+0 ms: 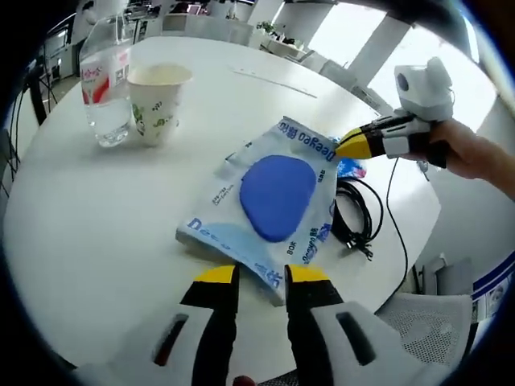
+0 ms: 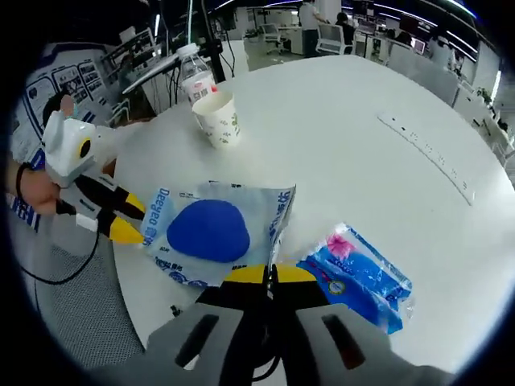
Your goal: Arrange the tabletop items into an orderly group along one side of the table until the central work area is clear of visible clutter.
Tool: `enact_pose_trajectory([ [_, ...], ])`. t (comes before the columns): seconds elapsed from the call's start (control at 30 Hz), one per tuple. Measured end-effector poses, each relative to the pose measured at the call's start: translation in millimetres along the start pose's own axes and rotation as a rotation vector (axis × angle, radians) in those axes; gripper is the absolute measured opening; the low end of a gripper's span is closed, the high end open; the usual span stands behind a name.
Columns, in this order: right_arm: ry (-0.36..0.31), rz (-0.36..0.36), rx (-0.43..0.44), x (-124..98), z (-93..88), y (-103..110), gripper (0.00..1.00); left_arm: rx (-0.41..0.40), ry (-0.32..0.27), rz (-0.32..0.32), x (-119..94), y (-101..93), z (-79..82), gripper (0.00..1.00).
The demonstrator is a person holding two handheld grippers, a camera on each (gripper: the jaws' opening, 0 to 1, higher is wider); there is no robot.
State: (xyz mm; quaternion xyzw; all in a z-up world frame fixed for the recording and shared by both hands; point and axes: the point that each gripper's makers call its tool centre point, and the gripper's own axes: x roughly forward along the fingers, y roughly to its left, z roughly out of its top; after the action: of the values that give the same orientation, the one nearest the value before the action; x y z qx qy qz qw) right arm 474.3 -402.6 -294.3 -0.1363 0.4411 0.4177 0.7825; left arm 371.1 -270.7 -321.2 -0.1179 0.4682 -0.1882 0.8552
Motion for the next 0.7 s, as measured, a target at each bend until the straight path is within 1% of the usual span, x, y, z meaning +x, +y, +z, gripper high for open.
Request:
enact_pose_trajectory([
  [0.07,-0.017,-0.01,0.036,-2.1,-3.0,-1.3,0.0,0.005,-0.006,0.001,2.0,1.2,5.4,0.22],
  [0.1,-0.025,-0.017,0.07,-4.0,-7.0,-1.9,0.0,0.006,-0.008,0.002,3.3,2.4,7.8,0.22],
  [0.23,-0.023,-0.027,0.105,-9.5,-19.0,-0.5,0.0,0.008,-0.017,0.0,7.0,7.8,17.4,0.22],
  [0.33,-0.043,-0.031,0.145,-13.9,-20.4,2.6,0.0,0.016,-0.016,0.005,10.4,13.4,25.5,0.22],
  [0.47,-0.054,-0.041,0.164,-18.0,-23.3,10.7,0.0,0.016,-0.018,0.005,15.1,21.6,36.8,0.2],
  [0.53,-0.067,-0.039,0.205,-18.1,-25.9,13.0,0.0,0.012,-0.022,0.013,16.2,25.9,40.5,0.2],
  [0.7,-0.068,-0.044,0.232,-19.0,-35.0,16.7,0.0,0.035,-0.02,0.024,14.9,29.2,42.1,0.2],
])
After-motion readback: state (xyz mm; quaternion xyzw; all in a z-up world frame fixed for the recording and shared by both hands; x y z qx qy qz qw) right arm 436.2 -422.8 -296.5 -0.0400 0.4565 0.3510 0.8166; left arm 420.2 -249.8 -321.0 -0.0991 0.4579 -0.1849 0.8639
